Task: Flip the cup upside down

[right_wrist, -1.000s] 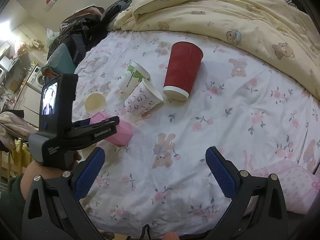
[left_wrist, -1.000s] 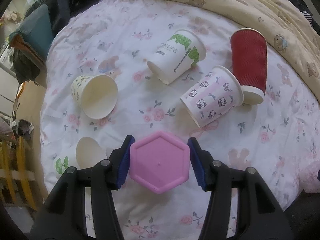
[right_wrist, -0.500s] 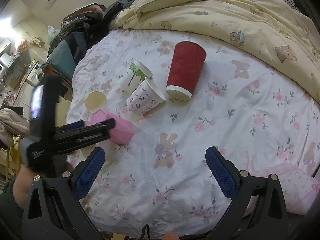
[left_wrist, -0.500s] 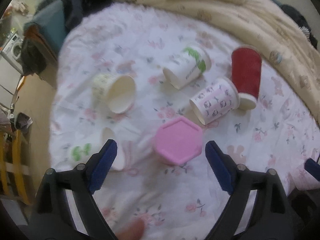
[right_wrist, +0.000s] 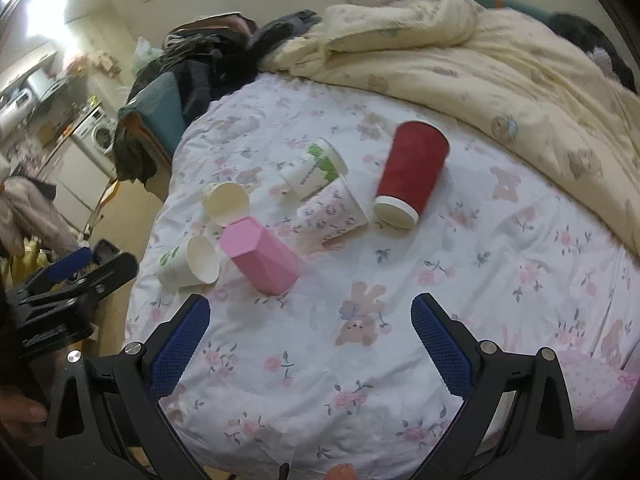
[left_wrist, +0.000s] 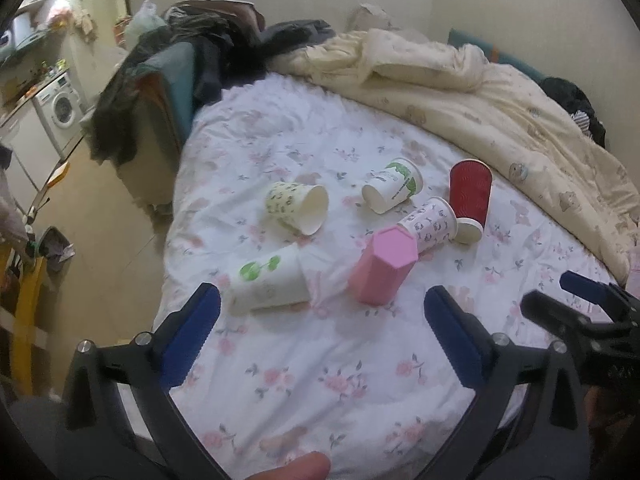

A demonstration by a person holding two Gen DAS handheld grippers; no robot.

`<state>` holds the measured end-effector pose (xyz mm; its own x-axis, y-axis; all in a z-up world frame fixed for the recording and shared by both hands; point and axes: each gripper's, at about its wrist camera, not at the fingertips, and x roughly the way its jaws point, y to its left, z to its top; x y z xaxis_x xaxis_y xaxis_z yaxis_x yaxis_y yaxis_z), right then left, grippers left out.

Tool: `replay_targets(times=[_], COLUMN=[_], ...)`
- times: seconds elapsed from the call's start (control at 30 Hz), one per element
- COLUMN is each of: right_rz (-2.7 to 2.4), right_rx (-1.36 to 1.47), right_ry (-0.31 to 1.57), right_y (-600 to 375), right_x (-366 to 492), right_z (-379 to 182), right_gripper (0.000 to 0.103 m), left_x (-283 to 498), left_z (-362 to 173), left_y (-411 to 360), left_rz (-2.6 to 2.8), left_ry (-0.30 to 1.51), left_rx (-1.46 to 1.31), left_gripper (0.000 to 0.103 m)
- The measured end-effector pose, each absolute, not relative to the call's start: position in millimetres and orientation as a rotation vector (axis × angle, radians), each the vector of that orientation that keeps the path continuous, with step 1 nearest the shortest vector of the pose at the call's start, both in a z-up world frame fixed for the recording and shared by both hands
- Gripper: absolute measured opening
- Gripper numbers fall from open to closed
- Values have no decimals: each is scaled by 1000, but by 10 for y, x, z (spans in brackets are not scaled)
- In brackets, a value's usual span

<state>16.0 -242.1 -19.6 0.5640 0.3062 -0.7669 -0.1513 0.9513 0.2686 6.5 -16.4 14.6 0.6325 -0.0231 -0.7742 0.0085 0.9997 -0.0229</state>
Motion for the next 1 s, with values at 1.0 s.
replay_targets(times=[1.0], right_rz=[238], right_rx=[76], right_ry=[904], right_y=[-2119], right_x=[168], right_z=[-252], right_gripper=[103], left_x=[-58], left_z=[-55], left_y=[86], left_rz=[34], left_ry=[895], left_rx=[-137], left_gripper=[103])
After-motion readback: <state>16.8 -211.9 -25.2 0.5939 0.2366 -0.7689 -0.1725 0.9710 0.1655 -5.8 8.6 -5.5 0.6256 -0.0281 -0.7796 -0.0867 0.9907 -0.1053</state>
